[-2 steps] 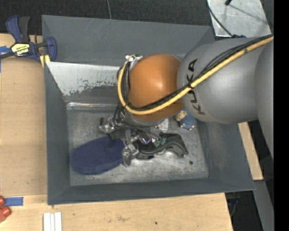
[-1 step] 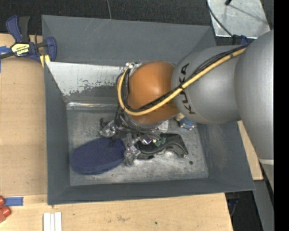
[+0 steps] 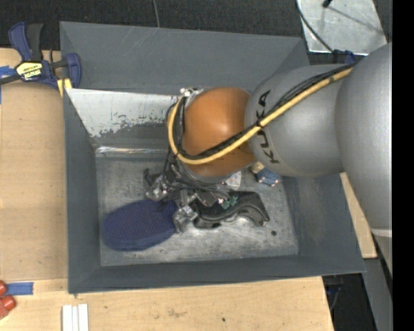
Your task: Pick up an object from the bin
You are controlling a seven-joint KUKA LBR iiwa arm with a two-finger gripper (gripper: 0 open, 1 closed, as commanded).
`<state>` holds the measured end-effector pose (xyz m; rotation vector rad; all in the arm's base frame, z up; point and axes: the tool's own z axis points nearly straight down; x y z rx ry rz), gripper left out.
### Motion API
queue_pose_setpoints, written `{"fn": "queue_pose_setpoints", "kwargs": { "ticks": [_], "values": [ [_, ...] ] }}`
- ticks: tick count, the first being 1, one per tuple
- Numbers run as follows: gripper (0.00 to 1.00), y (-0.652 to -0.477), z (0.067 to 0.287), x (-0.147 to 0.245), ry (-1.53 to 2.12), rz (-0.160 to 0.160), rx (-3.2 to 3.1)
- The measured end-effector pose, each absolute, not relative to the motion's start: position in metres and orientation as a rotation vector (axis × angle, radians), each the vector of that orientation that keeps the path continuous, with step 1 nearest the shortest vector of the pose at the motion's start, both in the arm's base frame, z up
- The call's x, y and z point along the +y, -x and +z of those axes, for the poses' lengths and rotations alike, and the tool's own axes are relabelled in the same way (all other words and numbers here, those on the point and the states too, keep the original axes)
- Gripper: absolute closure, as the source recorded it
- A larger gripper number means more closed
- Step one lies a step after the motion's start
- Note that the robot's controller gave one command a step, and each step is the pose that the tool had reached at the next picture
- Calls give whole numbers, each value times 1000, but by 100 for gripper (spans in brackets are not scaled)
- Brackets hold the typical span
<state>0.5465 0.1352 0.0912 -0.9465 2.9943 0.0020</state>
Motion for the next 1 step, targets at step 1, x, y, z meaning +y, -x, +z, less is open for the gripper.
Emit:
{"fn": "queue_pose_setpoints", "kwargs": {
  "ticks": [1],
  "values": [
    [100, -555, 215, 152, 972, 0, 2974]
  ]
}}
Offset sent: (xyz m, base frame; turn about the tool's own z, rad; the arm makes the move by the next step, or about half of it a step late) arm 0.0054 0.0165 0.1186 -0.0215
